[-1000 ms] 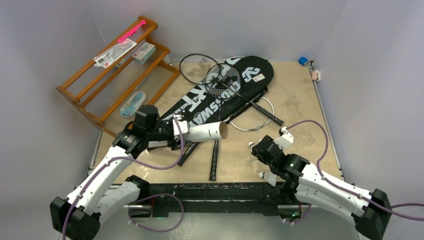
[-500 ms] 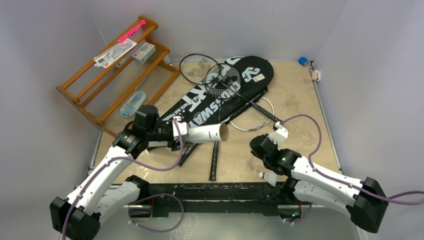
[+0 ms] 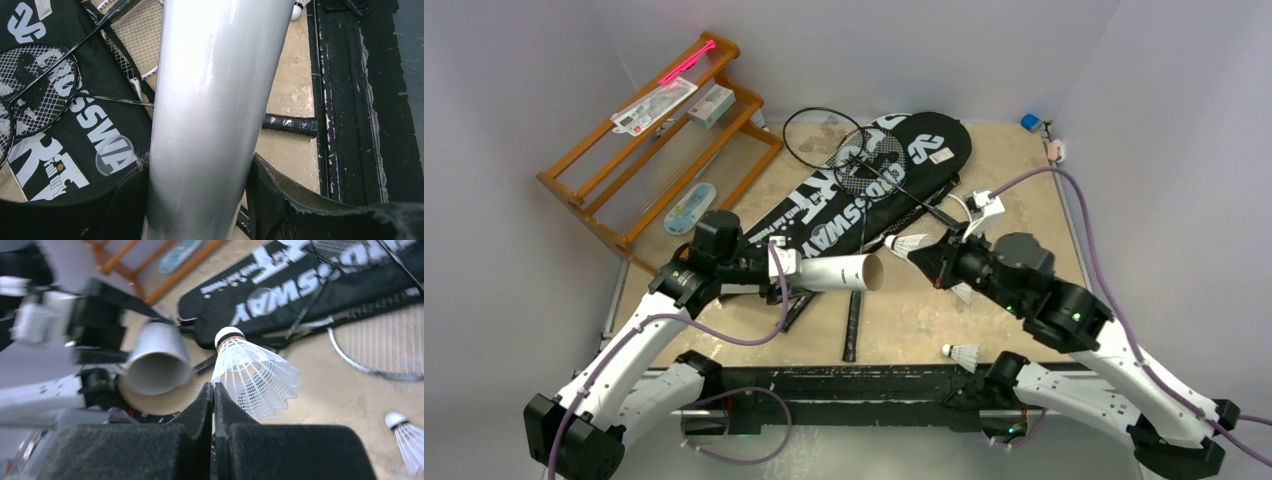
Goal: Pack up the badminton gear
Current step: Pick up the shuttlecock at the center of the board.
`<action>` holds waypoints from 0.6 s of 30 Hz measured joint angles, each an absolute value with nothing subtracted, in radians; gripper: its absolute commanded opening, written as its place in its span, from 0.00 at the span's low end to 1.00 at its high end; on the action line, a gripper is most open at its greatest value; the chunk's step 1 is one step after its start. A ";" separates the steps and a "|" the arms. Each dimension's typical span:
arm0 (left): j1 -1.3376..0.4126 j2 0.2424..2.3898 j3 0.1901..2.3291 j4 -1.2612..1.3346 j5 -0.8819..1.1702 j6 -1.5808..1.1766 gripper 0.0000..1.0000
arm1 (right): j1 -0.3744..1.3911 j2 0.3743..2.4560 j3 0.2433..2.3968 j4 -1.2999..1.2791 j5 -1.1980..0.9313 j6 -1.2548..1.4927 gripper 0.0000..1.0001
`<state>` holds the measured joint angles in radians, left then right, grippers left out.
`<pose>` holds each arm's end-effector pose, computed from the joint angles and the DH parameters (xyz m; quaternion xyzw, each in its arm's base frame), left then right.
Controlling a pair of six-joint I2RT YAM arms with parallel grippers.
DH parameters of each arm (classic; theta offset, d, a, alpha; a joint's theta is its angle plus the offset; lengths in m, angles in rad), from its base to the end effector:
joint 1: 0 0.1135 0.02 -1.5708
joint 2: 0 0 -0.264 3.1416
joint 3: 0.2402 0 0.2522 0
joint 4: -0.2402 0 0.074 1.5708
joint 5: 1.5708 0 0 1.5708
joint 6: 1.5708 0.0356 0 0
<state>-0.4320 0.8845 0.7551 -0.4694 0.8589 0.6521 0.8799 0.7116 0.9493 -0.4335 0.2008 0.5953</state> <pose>0.1555 -0.1014 0.2908 0.5813 0.5883 -0.3193 0.4625 0.1016 0.1117 0.3807 -0.0461 0.7702 0.3673 0.5194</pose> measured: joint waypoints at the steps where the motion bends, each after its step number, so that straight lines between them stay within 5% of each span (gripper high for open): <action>1: -0.432 0.884 0.755 -0.471 0.860 0.653 0.38 | 0.880 0.712 0.988 -0.446 0.161 0.564 0.00; 9: -0.432 0.888 0.755 -0.477 0.860 0.659 0.36 | 0.880 0.727 1.220 -0.593 -0.085 0.423 0.00; 18: -0.432 0.892 0.755 -0.480 0.860 0.659 0.36 | 0.880 0.767 1.235 -0.656 -0.234 0.378 0.00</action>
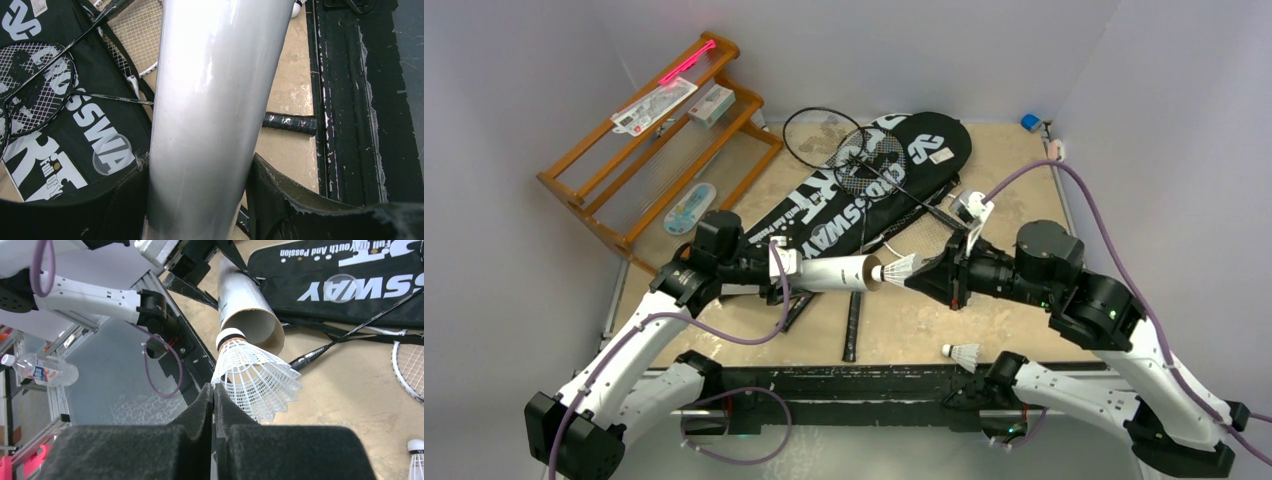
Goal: Pack up the badminton gear
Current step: Pick up the shuttlecock at the center of the board, then place the shuttlecock at the shuttle tube.
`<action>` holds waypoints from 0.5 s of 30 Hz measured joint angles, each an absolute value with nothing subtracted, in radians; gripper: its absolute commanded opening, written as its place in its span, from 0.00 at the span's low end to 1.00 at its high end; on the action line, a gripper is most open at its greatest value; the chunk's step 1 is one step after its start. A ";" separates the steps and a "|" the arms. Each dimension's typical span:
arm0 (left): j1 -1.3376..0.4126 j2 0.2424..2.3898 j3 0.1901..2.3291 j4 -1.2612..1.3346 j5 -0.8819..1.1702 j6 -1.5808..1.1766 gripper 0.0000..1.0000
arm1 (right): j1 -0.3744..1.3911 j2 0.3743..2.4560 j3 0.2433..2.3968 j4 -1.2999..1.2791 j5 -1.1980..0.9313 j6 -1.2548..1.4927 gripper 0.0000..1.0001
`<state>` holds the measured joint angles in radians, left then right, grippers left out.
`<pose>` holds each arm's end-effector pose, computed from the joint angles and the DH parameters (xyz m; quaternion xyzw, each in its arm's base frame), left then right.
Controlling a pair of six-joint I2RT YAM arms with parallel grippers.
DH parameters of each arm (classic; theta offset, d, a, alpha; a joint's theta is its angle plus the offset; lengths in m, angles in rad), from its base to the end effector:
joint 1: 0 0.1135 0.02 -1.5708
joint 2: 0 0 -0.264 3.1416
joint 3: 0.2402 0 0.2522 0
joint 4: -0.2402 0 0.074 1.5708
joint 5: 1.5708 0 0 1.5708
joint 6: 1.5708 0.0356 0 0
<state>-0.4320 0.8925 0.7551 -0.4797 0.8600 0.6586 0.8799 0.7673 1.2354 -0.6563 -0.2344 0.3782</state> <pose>0.1563 -0.1018 0.2887 0.5825 0.5912 -0.3208 0.4564 0.0753 0.1041 0.4405 -0.2621 0.7227 0.4454 0.4590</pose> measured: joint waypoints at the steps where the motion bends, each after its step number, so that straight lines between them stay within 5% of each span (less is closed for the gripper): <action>1: -0.432 0.892 0.755 -0.480 0.860 0.659 0.36 | 0.880 0.775 1.233 -0.656 -0.237 0.376 0.00; 15: -0.432 0.902 0.755 -0.481 0.875 0.669 0.36 | 0.880 0.852 1.103 -0.508 -0.290 0.381 0.00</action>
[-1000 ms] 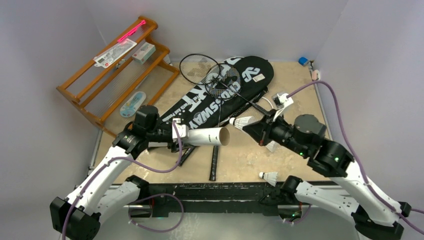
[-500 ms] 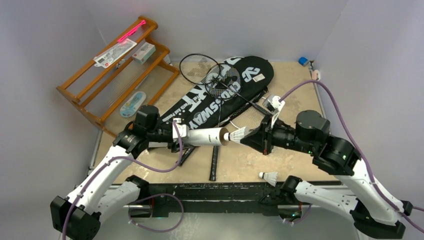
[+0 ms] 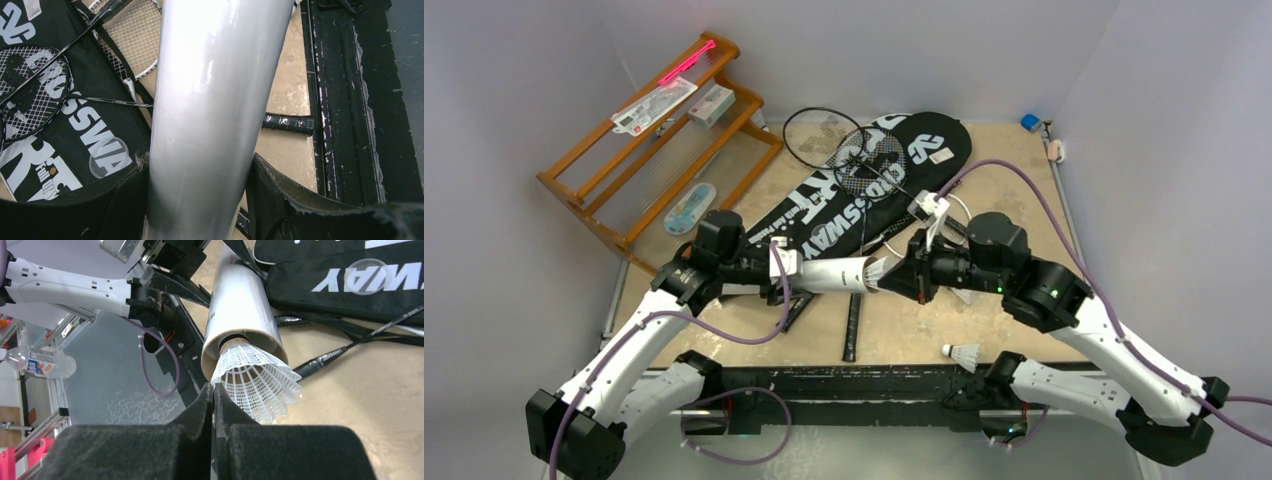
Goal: Pack up the badminton gear
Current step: Place the shuttlecock at the shuttle tube.
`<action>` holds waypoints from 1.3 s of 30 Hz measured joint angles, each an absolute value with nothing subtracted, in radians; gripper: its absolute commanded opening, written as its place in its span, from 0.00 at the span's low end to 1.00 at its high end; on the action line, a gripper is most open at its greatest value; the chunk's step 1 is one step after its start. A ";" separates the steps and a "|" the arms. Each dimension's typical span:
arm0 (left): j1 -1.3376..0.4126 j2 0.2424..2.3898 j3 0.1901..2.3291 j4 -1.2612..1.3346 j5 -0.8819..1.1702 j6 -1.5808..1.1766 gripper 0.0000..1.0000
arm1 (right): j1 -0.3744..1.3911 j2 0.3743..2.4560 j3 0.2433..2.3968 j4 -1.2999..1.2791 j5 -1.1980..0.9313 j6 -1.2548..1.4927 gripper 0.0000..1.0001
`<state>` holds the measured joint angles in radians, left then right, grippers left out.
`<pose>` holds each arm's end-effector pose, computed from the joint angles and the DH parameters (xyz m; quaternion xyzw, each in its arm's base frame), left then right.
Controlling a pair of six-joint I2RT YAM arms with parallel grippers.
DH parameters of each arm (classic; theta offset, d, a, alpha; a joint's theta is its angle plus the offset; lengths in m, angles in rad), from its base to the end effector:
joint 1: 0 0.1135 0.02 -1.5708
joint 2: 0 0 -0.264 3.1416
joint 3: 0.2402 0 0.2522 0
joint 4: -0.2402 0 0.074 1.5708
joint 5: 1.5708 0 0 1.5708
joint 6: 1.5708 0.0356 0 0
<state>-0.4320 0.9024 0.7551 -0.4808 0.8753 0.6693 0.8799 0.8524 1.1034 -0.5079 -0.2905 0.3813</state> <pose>0.1573 -0.1026 0.2872 0.5863 0.5870 -0.3263 0.4531 0.1025 0.1400 0.4037 -0.2790 0.7375 0.4489 0.4205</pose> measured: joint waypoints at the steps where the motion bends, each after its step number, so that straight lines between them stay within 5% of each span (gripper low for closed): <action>1: -0.432 0.903 0.755 -0.480 0.879 0.670 0.36 | 0.880 0.867 1.098 -0.487 -0.302 0.385 0.08; 7: -0.432 0.907 0.755 -0.488 0.884 0.674 0.36 | 0.880 0.969 1.093 -0.374 -0.383 0.407 0.64; 18: -0.432 0.908 0.755 -0.488 0.884 0.674 0.36 | 0.880 0.841 1.027 -0.341 -0.380 0.411 0.86; 21: -0.432 0.908 0.755 -0.488 0.884 0.674 0.36 | 0.880 0.812 1.027 -0.353 -0.373 0.411 0.71; 27: -0.432 0.908 0.755 -0.488 0.884 0.674 0.36 | 0.880 0.793 1.027 -0.416 -0.322 0.408 0.10; 39: -0.432 0.908 0.755 -0.488 0.887 0.674 0.36 | 0.881 0.793 0.999 -0.435 -0.186 0.429 0.00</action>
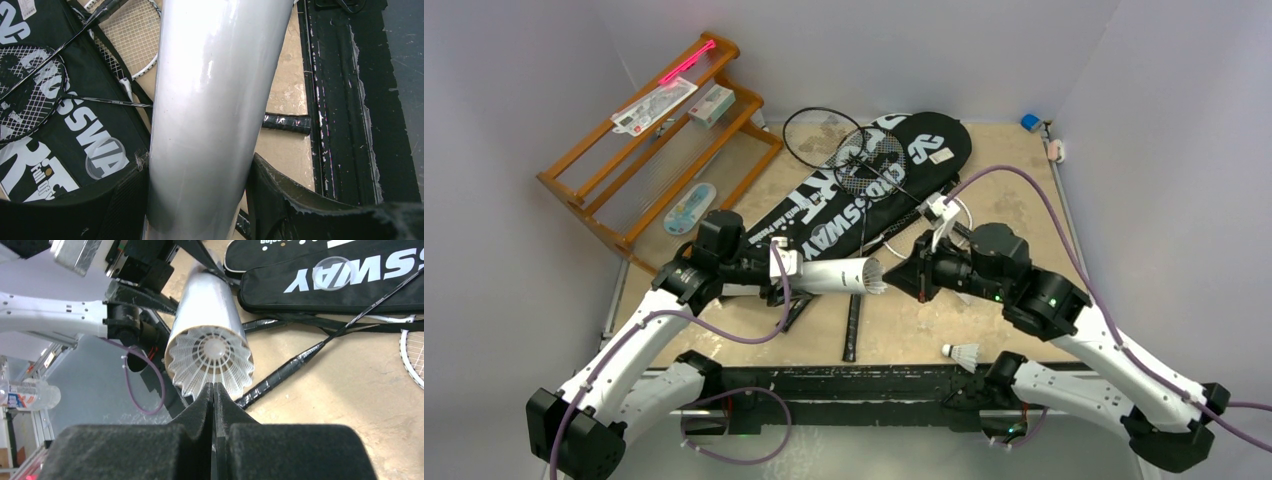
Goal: Pack up the badminton gear
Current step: Place the shuttlecock at the shuttle tube.
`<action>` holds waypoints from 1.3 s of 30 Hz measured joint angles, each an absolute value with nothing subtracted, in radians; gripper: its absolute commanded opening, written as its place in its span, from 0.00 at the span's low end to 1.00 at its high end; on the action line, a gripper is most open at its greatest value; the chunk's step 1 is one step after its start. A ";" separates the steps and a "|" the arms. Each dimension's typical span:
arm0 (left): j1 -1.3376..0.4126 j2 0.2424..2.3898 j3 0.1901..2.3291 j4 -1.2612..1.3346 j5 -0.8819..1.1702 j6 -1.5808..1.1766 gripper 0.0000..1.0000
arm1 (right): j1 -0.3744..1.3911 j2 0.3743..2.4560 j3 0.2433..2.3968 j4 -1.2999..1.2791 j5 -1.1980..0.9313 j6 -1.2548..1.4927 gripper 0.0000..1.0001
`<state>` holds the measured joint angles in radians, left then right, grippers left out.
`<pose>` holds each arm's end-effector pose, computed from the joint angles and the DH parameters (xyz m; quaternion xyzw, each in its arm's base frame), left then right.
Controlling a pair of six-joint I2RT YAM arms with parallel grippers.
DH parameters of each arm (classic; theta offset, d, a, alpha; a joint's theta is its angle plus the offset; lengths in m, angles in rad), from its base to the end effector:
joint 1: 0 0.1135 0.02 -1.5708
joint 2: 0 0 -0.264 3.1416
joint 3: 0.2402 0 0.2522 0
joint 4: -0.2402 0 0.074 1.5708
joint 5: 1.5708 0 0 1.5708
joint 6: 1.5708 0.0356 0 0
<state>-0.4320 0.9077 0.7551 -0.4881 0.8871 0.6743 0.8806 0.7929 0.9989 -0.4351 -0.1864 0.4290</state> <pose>0.1574 -0.1030 0.2859 0.5879 0.5858 -0.3318 0.4485 0.1021 0.1340 0.3857 -0.2310 0.7471 0.4348 0.4465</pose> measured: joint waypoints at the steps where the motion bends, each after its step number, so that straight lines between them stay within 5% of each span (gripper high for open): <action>1: -0.432 0.908 0.755 -0.488 0.887 0.674 0.36 | 0.881 0.810 0.998 -0.422 -0.178 0.436 0.00; 13: -0.427 0.912 0.755 -0.499 0.883 0.674 0.36 | 0.881 1.016 0.940 -0.258 -0.244 0.535 0.00; 27: -0.427 0.913 0.755 -0.499 0.888 0.674 0.36 | 0.881 0.767 0.936 -0.307 -0.148 0.523 0.00; 39: -0.427 0.912 0.755 -0.505 0.909 0.673 0.36 | 0.881 0.803 0.792 -0.230 -0.180 0.568 0.00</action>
